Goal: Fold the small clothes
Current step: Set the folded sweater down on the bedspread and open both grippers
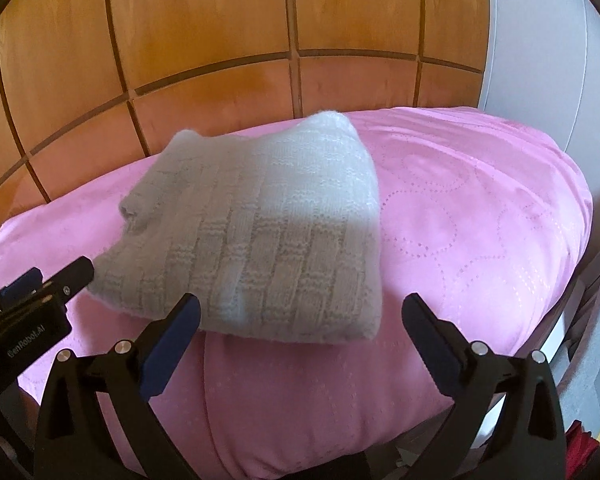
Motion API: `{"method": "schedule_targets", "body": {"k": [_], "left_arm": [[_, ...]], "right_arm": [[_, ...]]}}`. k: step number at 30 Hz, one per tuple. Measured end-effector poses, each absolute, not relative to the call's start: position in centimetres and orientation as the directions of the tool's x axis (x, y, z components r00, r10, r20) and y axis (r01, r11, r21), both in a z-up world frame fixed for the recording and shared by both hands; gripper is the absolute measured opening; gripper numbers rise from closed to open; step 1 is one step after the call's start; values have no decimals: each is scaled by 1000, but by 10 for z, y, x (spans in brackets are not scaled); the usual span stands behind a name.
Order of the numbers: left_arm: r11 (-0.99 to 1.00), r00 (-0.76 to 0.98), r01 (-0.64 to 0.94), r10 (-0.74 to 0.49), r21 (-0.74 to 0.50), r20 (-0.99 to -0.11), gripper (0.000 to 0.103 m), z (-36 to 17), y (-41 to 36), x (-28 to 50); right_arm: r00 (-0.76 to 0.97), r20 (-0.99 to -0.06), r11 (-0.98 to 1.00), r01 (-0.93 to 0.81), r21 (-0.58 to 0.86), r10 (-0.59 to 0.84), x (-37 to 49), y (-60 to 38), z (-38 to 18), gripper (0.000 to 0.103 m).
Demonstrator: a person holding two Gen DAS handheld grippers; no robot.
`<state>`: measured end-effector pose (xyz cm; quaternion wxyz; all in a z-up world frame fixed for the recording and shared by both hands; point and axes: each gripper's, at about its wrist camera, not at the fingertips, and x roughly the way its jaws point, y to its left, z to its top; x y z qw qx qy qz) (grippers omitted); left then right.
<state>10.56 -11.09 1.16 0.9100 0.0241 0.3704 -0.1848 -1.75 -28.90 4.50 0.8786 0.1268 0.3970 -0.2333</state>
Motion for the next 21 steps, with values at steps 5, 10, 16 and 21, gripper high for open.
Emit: {"method": "schedule_targets", "body": {"k": [5, 10, 16, 21], "left_arm": [[932, 655, 351, -314, -91, -687, 93, 12, -112, 105], [931, 649, 352, -317, -97, -692, 93, 11, -111, 106], [932, 664, 351, -316, -92, -678, 93, 10, -112, 103], [937, 658, 340, -301, -84, -690, 93, 8, -113, 104]], "right_arm": [[576, -765, 867, 497, 45, -290, -19, -286, 45, 100], [574, -769, 867, 496, 53, -282, -19, -288, 43, 101], [577, -768, 869, 492, 55, -278, -18, -288, 43, 100], [588, -759, 868, 493, 63, -279, -19, -289, 45, 101]]}}
